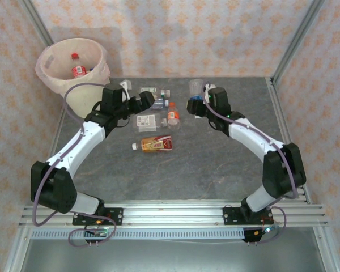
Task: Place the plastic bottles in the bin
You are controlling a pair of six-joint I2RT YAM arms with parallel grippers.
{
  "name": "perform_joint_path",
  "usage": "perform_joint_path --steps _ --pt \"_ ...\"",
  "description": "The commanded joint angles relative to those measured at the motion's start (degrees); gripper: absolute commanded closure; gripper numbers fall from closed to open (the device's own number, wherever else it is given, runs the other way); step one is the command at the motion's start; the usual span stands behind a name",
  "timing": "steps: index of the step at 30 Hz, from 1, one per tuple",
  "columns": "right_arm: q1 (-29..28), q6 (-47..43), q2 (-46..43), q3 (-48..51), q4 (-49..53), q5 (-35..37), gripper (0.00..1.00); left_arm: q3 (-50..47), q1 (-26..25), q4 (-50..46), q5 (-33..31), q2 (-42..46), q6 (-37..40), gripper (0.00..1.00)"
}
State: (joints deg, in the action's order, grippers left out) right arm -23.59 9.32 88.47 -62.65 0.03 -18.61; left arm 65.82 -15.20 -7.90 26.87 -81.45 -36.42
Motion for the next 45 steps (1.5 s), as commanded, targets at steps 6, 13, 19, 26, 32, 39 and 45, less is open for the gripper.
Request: perform_joint_path --steps 6,13,19,26,32,39,45 --pt "-4.2 -3.77 -2.83 4.01 -10.67 -15.07 0.46 2.89 -4.09 12.54 11.76 -4.54 -3.21 0.0" --pt "-6.94 -4.94 0.41 -0.07 -11.6 -21.39 0.45 6.65 -5.69 7.25 8.47 -6.68 -2.17 0.0" --pt "-8.02 -5.78 1.19 -0.99 -12.41 -26.52 0.45 8.11 -6.24 0.31 -1.45 -7.23 -0.34 0.0" --pt "-8.99 -6.6 1.48 -3.08 -10.52 -30.55 0.44 7.39 -6.3 2.01 0.76 -8.13 -0.58 0.05" --pt "-9.29 -6.44 2.08 -3.7 -9.79 -29.29 0.43 6.44 -6.33 7.57 6.63 -8.54 -2.11 0.2" --pt "-9.28 -8.7 0.27 -4.88 -5.43 -25.51 0.31 7.25 -6.08 5.58 5.21 -7.77 -0.4 0.32" --pt "-9.19 -17.34 -4.4 -6.99 7.84 -24.18 0.05 9.8 -4.17 1.06 2.17 -6.82 1.65 0.37"
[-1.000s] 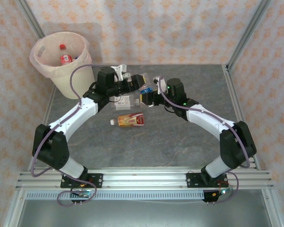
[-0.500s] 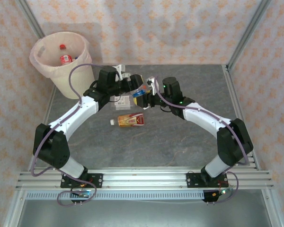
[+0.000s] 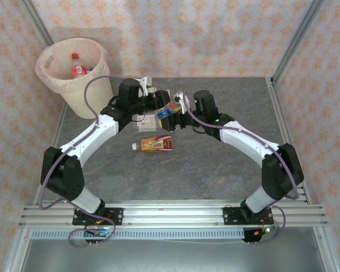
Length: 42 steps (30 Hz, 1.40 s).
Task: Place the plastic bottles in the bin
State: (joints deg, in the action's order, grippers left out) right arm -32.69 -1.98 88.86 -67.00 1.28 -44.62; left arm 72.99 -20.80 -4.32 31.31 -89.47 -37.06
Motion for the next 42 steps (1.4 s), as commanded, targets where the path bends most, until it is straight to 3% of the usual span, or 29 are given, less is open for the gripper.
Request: perform_joint_path --steps 1,8,12,16,20,27,32,42 --pt "-0.1 -6.55 -5.6 -2.74 7.92 3.82 0.04 2.9 1.92 -3.58 -3.47 1.67 2.91 0.37" --pt "-0.01 -1.9 -11.49 2.79 1.97 27.82 0.01 5.98 4.65 -13.32 -19.0 7.62 10.2 0.41" --pt "0.68 6.25 -12.55 5.75 -1.86 50.14 0.01 9.75 6.57 -17.71 -27.56 9.92 13.51 0.41" --pt "3.46 14.43 -12.39 7.99 -1.78 58.69 0.01 11.66 8.23 -16.37 -36.47 11.45 16.72 0.4" --pt "5.94 19.53 -11.9 8.96 -0.33 58.2 0.01 13.49 10.19 -11.77 -47.92 11.21 18.94 0.39" --pt "6.45 19.71 -11.48 8.65 0.19 56.52 0.01 20.21 16.24 -2.52 -55.6 5.55 23.73 0.39" --pt "6.55 19.1 -11.39 8.63 0.83 56.02 0.01 29.15 20.53 -0.26 -56.9 -1.85 29.05 0.39" --pt "6.56 19.32 -10.38 7.42 1.7 55.03 0.01 49.06 26.69 -6.34 -59.09 -18.68 37.74 0.36"
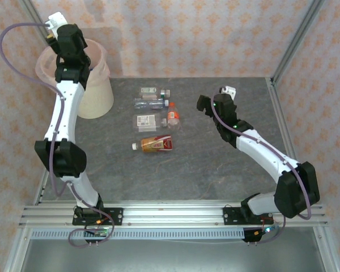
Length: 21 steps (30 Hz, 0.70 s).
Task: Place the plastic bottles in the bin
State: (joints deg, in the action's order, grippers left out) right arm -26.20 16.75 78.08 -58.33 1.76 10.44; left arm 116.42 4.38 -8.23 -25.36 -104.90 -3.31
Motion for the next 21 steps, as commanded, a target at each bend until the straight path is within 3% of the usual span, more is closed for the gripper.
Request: perform_joint_path --steps 1,5,9,14,16,21 --pt "0.08 0.61 0.4 -1.28 1.31 0.01 0.01 8.77 2.19 -5.37 -2.38 -5.56 3.46 0.36" --pt "0.09 0.94 0.75 -1.25 1.23 0.29 0.01 20.78 3.69 -20.48 2.98 -12.27 -3.49 0.35" --pt "0.09 1.15 1.72 -1.94 1.32 -0.27 0.01 22.43 4.29 -23.72 11.39 -13.97 -10.16 0.31" --pt "0.09 1.17 2.17 -2.43 2.19 -0.75 0.01 29.93 7.21 -29.86 24.08 -19.55 -19.78 0.13" --pt "0.13 1.03 2.16 -2.26 2.22 -0.56 0.01 33.33 8.62 -32.67 26.21 -21.4 -23.41 0.05" --pt "0.17 0.96 1.86 -2.1 2.71 -0.44 0.01 33.39 10.18 -34.92 27.46 -20.2 -23.83 0.0"
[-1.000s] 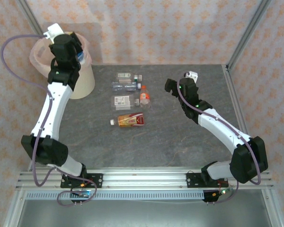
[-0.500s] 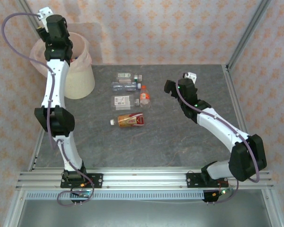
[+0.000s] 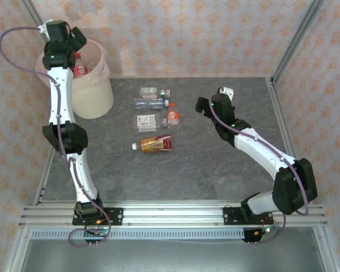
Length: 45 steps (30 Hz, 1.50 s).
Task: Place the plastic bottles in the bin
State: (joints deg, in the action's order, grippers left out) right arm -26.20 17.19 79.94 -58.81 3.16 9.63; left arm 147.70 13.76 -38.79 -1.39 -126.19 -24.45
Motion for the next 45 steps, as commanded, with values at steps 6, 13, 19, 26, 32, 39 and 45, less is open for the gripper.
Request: perform_joint_path --steps 6,13,19,26,32,39,45 --pt "0.16 1.56 0.19 -1.09 0.23 0.44 0.01 -9.03 -0.15 -2.91 5.91 9.85 -1.37 0.0" --pt "0.17 2.18 -0.08 0.5 -3.36 -2.51 0.01 -33.15 -8.33 5.17 -4.57 27.51 0.84 0.0" --pt "0.26 5.52 -0.15 2.06 -4.7 -1.27 0.01 -54.41 -18.54 16.0 -8.56 41.55 4.1 0.0" --pt "0.44 3.51 -1.37 3.71 -6.54 -2.52 0.01 -73.97 -25.95 25.41 8.64 53.65 23.29 0.0" --pt "0.64 1.3 -2.68 5.32 -7.8 -1.16 0.01 -77.44 -33.93 11.05 16.84 55.13 43.88 0.0" --pt "0.94 -0.72 -3.76 6.01 -7.6 0.35 0.01 -82.79 -44.48 3.04 11.07 49.55 57.68 0.0" --pt "1.11 -1.23 -4.61 7.12 -7.38 1.36 0.01 -83.1 -48.73 3.6 -0.69 39.5 61.31 0.0"
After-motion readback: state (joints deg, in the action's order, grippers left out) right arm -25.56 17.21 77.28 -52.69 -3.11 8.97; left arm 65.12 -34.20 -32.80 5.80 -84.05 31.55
